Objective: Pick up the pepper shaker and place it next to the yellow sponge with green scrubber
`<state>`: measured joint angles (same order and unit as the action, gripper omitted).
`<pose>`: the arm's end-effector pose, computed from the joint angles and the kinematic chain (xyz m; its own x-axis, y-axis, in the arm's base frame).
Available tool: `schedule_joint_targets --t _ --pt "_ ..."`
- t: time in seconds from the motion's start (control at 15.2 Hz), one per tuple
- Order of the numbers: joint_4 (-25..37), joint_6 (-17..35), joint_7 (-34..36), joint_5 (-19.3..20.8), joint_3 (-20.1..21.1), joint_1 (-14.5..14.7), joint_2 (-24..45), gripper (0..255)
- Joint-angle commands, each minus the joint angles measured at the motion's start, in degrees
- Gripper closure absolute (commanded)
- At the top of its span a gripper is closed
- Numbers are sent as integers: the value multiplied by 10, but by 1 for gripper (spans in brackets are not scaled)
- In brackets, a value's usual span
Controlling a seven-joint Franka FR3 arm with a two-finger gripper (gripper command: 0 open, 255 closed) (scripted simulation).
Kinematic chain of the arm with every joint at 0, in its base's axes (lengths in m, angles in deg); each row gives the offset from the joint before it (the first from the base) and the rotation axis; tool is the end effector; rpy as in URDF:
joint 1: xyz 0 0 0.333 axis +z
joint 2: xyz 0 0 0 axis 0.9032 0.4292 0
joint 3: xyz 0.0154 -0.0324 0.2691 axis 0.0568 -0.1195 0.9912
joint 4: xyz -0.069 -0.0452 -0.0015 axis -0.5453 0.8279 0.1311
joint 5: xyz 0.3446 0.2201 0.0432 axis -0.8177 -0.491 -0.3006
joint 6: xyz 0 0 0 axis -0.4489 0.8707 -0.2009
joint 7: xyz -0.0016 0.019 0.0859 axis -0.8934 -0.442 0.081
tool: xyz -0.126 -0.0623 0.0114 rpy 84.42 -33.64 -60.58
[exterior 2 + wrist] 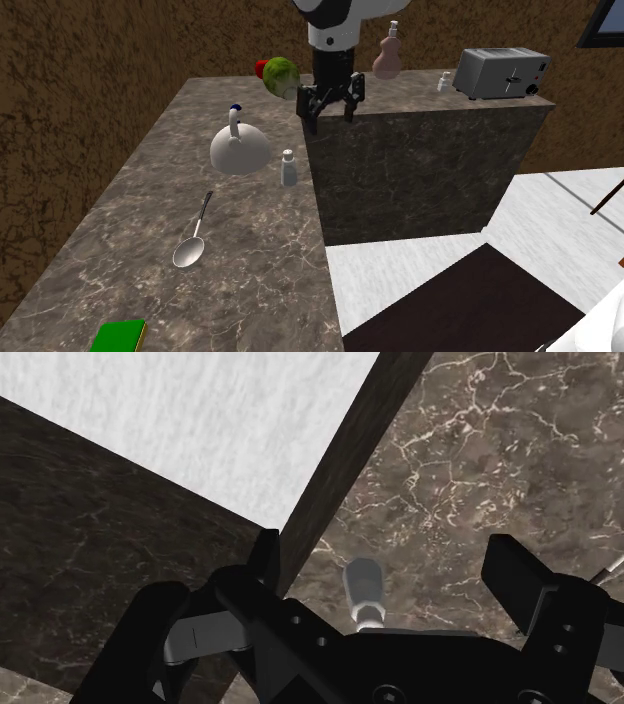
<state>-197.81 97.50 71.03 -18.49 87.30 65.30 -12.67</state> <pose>0.5369 0.0533 0.3452 0.9980 0.0612 0.0144 0.0608 -0.9977 0.0311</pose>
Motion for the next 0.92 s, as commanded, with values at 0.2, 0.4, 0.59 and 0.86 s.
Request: schedule_joint_targets --t 0.2,0.4,0.59,0.86 --pt "70 39 2 27 5 5 108 0" --pt "121 54 4 45 6 10 174 0" --pt "180 62 5 62 6 18 242 0" --pt "271 62 3 83 2 30 333 0"
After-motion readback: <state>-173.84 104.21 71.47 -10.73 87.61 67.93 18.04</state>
